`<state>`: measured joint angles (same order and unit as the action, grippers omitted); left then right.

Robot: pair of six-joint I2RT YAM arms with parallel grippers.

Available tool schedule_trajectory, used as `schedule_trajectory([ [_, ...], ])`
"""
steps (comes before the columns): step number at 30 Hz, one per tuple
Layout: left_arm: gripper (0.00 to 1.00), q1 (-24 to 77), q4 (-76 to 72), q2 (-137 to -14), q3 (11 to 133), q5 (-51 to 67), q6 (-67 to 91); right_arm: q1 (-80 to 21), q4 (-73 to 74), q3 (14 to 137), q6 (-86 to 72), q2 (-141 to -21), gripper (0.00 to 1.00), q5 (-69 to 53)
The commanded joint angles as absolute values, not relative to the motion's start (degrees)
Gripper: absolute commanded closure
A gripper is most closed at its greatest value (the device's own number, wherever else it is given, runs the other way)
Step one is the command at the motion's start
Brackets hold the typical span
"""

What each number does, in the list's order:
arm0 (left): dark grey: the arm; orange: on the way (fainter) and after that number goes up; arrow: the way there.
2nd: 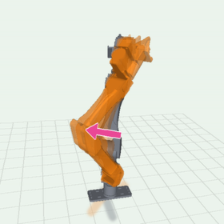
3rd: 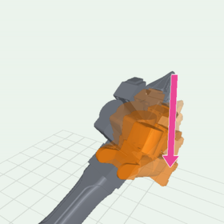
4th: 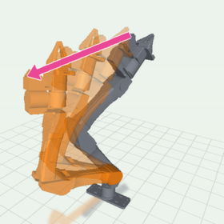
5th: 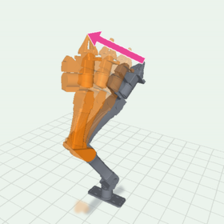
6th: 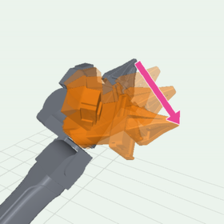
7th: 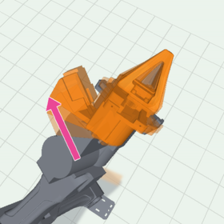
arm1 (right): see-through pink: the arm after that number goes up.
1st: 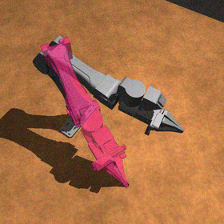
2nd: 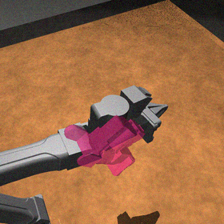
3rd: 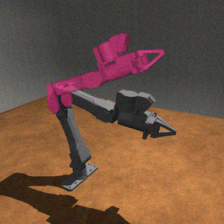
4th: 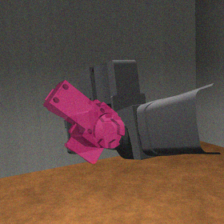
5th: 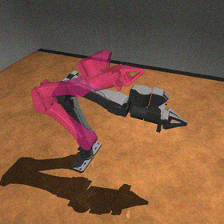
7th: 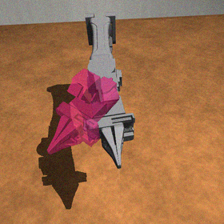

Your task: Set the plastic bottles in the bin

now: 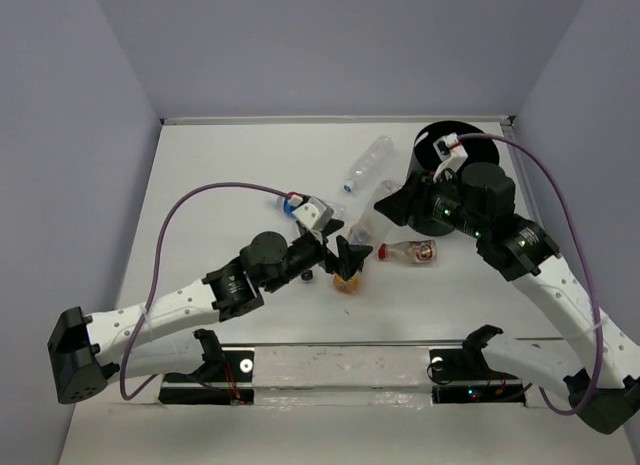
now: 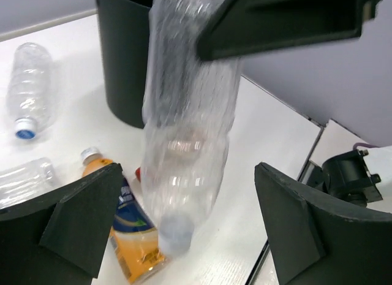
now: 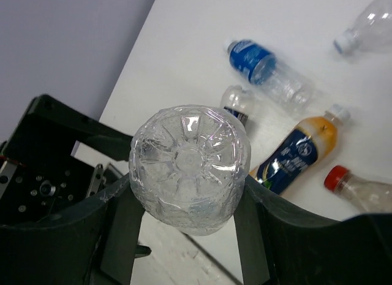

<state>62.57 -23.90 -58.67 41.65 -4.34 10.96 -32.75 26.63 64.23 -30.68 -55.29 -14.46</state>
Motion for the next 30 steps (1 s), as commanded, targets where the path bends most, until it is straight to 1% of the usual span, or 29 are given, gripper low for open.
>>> schedule_trajectory([
  [1,0.01,62.8,-15.8,-50.5,39.9,-16.0,15.8,-33.1,24.7,75.7,-24.6,-56.3,0.70,4.5],
  [2,0.01,62.8,-13.4,-49.7,40.2,-18.6,17.4,-32.6,25.0,77.7,-22.4,-56.9,0.70,7.2],
  [3,0.01,62.7,-10.7,-49.1,40.4,-24.2,19.1,-32.1,25.6,81.6,-21.4,-58.1,0.71,9.2],
  [6,0.01,62.3,-0.9,-49.1,41.7,-32.3,27.3,-28.8,26.5,87.0,-18.0,-59.8,0.71,14.4],
  [7,0.01,62.0,2.1,-49.8,42.2,-36.6,29.8,-28.0,26.6,89.6,-17.1,-60.9,0.71,16.2],
  [9,0.01,59.9,10.3,-52.7,43.5,-38.8,34.9,-24.7,27.0,92.1,-14.3,-62.9,0.71,22.7],
  [11,0.01,57.8,11.7,-56.2,43.8,-38.0,37.0,-22.1,27.1,92.7,-12.7,-64.2,0.71,24.3],
  [12,0.01,56.6,11.8,-57.2,43.4,-36.9,38.2,-18.8,27.0,92.8,-11.8,-64.9,0.71,24.5],
  [15,0.01,51.8,9.1,-60.4,41.3,-32.3,38.8,-15.0,26.9,92.2,-11.0,-67.3,0.71,23.7],
  [18,0.01,48.5,5.1,-62.8,39.7,-28.9,38.1,-12.9,26.4,91.7,-10.5,-69.7,0.71,23.8],
  [22,0.01,47.0,3.2,-67.0,40.2,-28.5,36.8,-11.0,25.6,90.9,-9.3,-72.8,0.71,25.0],
  [23,0.01,46.8,2.9,-68.9,40.3,-28.4,36.6,-11.0,25.7,90.6,-9.3,-73.2,0.68,24.5],
  [24,0.01,46.6,2.6,-70.0,40.7,-28.2,36.3,-11.0,25.7,90.0,-9.4,-73.7,0.50,24.1],
  [26,0.01,46.5,2.4,-73.0,41.0,-28.2,36.1,-11.0,25.8,89.2,-9.7,-73.4,0.21,23.0],
  [27,0.01,46.4,1.9,-73.9,41.0,-28.0,36.1,-11.0,26.3,89.0,-9.9,-73.0,0.12,22.9],
  [28,0.01,46.3,1.6,-75.0,41.0,-27.8,36.0,-11.0,26.7,88.9,-10.1,-72.2,0.05,22.9],
  [30,0.01,46.1,0.3,-77.9,41.0,-27.3,35.9,-11.0,28.0,89.1,-10.9,-70.9,0.04,19.8],
])
